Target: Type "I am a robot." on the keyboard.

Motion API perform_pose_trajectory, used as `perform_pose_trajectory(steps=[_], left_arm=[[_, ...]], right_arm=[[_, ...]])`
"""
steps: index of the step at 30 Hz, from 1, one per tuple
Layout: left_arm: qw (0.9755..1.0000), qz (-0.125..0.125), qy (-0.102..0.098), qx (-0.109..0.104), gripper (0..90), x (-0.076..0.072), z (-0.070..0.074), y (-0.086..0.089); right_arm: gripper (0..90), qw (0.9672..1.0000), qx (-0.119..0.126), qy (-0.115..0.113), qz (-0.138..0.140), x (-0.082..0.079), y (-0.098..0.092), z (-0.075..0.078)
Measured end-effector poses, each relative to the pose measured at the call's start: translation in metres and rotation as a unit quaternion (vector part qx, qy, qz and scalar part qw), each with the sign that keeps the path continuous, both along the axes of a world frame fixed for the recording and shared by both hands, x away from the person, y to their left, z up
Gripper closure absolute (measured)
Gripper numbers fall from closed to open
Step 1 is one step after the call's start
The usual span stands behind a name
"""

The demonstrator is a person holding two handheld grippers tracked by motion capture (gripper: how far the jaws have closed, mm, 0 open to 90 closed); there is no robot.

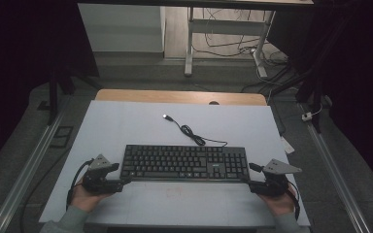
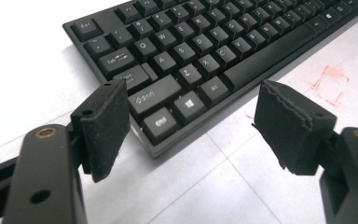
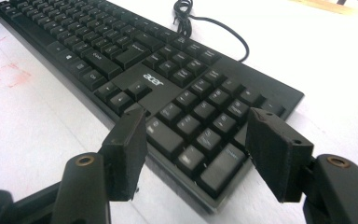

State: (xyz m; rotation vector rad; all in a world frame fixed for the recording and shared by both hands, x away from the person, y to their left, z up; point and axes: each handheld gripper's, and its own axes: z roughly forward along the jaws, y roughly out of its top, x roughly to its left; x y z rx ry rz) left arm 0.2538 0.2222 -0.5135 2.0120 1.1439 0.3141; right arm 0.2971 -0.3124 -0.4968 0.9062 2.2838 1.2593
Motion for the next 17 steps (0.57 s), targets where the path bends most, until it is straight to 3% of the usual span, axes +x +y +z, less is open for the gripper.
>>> perform_pose_trajectory(steps=[17], left_arm=[[0.9999,0.004,-0.008,-0.004,25.9,0.0002,-0.0011,0.0048]], right_arm=[[36.7,0.9996,-0.005,-0.005,0.026,0.0008,0.0068,-0.0013]])
